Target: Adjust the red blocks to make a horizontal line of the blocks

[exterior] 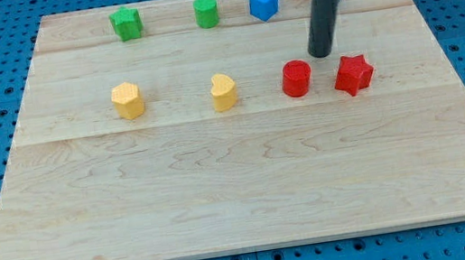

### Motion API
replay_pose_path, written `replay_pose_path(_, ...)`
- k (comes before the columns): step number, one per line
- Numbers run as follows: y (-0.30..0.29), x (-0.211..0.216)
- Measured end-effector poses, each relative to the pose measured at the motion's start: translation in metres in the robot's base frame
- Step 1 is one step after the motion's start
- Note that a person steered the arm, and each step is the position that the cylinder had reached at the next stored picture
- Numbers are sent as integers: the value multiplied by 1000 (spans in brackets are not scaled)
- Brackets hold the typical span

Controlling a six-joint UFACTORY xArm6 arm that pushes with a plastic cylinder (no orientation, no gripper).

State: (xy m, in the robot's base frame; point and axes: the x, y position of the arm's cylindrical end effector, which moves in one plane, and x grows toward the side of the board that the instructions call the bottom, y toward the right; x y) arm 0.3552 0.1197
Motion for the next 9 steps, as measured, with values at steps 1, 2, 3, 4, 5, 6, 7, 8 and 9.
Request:
replay_pose_path(1,-21,6)
replay_pose_path(2,-28,6)
replay_pose_path(3,-33,8)
replay_pose_path(4,-37,8)
replay_pose_path(5,-40,18)
replay_pose_path(6,-40,20)
replay_pose_path(7,-45,19)
replay_pose_path(8,-52,2)
replay_pose_path(9,-57,-8)
